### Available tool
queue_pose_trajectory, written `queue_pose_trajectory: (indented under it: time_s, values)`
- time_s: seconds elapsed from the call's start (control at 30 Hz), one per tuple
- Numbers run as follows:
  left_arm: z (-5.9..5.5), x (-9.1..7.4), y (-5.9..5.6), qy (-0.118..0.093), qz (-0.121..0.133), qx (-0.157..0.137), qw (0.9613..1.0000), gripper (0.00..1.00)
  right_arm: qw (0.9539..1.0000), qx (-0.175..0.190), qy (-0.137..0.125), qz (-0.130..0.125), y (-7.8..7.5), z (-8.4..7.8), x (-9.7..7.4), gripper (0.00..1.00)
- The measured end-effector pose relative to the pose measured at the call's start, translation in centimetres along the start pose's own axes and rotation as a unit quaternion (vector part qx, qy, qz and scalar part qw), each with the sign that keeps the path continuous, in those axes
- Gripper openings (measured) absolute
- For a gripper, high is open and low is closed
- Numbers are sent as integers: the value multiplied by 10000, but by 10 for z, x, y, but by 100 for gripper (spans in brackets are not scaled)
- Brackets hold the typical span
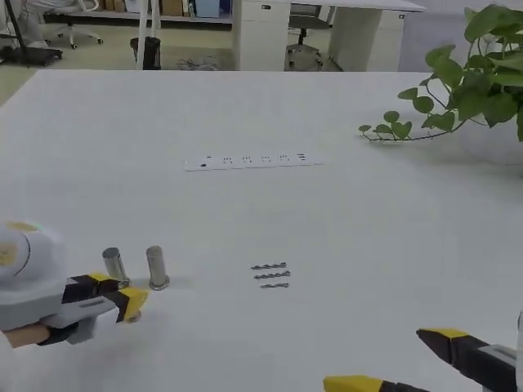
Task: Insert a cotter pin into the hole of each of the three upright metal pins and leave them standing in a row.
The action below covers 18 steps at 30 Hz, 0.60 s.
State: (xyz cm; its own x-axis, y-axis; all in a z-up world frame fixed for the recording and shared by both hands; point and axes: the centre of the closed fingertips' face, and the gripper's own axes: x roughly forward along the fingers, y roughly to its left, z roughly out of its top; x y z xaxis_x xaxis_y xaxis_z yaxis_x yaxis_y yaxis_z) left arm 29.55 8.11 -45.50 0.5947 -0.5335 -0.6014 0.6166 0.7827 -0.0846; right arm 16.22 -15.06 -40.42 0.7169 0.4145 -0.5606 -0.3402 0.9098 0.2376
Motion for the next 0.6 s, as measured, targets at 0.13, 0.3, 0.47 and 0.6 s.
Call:
queue_pose_trajectory:
  time_s: [0.13,0.3,0.47,0.6]
  values:
    - [-3,2,1,4,56,101,9999,6,10000,4,9,12,0,0,0,81]
    - [-4,2,2,-60,78,87,9999,6,10000,3,7,18,0,0,0,81]
    - [-2,1,4,-213,178,-133,9995,5,10000,8,16,28,0,-1,0,81]
    - [-3,0,4,-257,259,-84,9993,5,10000,2,16,40,2,-1,0,81]
